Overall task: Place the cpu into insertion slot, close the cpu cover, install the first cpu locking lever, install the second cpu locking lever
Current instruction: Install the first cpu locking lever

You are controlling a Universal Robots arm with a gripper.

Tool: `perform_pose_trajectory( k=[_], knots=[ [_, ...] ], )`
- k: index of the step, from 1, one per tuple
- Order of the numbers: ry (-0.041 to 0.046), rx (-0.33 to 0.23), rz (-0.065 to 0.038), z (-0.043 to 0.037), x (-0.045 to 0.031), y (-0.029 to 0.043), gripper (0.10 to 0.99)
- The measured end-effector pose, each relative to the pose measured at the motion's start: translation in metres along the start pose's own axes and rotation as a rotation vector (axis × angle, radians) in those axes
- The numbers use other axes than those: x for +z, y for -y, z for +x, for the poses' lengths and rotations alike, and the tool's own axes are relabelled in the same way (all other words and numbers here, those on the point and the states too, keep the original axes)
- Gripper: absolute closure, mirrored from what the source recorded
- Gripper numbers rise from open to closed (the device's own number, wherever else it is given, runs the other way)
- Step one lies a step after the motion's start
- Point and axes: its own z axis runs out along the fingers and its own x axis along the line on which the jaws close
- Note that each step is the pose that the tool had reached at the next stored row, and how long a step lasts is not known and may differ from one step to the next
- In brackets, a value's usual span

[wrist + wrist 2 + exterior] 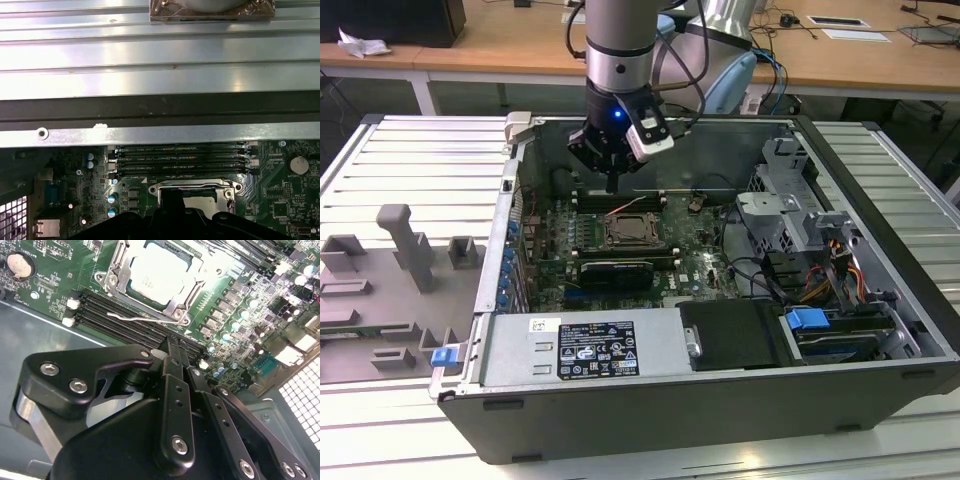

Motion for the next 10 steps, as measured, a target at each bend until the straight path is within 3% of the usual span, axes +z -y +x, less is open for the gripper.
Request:
perform_pose_trajectory(
  k=[10],
  knots=[
    [0.0,0.0,0.0,-0.005,0.0019,0.0,0.98]
  ],
)
